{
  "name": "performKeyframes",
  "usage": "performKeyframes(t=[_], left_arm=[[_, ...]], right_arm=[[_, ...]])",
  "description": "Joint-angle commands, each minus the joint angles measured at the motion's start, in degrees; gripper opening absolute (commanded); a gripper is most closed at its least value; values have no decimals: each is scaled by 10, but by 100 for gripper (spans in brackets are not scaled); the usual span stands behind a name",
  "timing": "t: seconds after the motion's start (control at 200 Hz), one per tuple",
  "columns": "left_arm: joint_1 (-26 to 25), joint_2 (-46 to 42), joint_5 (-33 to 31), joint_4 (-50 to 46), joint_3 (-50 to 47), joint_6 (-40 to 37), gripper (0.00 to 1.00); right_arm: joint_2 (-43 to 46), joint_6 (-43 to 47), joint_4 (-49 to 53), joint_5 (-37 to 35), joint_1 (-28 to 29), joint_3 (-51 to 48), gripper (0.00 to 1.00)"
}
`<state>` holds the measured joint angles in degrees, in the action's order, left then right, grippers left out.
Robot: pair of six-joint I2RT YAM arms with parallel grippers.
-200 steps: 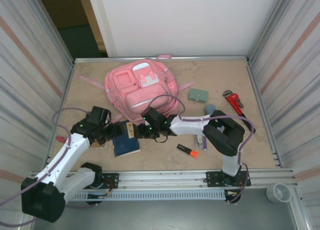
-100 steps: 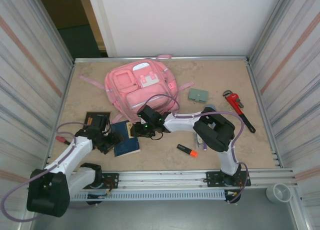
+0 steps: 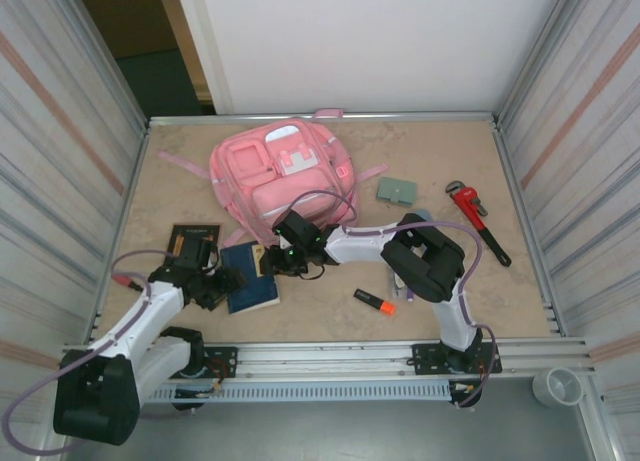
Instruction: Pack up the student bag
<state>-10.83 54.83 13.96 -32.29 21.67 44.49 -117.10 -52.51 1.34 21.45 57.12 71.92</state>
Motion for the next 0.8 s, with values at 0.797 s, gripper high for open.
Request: performKeyframes(t=[0.797], left_arm=[[5, -154, -92, -44, 90, -35, 76]], right_arm=[[81, 130, 74, 144, 21, -2, 0]])
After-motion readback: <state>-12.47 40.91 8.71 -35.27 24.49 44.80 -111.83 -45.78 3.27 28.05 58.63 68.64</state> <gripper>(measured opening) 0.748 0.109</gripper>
